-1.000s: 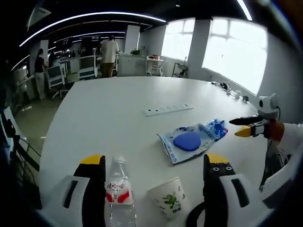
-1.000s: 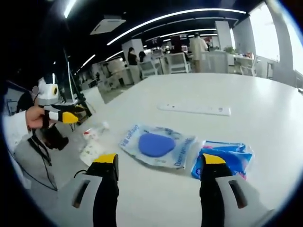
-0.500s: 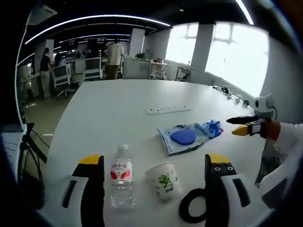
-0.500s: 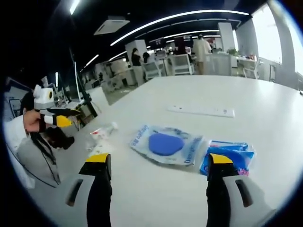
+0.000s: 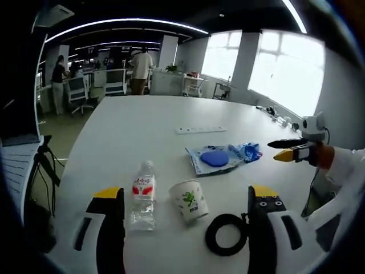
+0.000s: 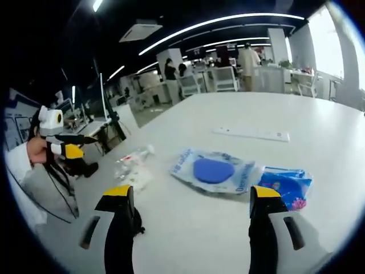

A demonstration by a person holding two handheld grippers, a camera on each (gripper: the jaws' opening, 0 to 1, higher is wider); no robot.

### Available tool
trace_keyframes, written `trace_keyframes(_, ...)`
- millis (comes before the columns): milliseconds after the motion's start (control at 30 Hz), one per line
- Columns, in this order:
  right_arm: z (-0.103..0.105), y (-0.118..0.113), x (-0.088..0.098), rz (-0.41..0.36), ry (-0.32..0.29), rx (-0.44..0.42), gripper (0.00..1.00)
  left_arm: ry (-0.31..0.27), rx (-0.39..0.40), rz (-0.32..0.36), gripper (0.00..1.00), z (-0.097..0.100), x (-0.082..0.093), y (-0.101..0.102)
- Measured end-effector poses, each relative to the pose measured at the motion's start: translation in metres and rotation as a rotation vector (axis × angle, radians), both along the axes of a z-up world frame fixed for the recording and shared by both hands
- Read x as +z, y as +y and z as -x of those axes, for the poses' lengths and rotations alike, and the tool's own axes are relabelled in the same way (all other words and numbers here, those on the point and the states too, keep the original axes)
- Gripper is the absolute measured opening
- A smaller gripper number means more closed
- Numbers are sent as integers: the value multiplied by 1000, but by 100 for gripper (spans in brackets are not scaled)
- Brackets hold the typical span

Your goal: Arrange the tabletop items into an orderly group along one side of the table until the central work area is clear of visible clutter.

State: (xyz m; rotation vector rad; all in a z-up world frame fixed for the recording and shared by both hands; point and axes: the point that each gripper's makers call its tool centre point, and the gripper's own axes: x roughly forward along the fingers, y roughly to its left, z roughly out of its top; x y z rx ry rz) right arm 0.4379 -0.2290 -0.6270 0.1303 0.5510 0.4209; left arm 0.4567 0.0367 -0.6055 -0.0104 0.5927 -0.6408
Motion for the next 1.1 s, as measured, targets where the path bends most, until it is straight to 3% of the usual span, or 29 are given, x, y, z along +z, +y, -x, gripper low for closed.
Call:
trace_keyframes(467, 22, 38, -4, -5, 14, 87, 81, 28, 5, 11, 92, 42, -6, 2)
trace_keyframes(1100, 46, 108, -34, 26, 84, 264, 79, 86, -1, 6, 90, 76, -36, -9)
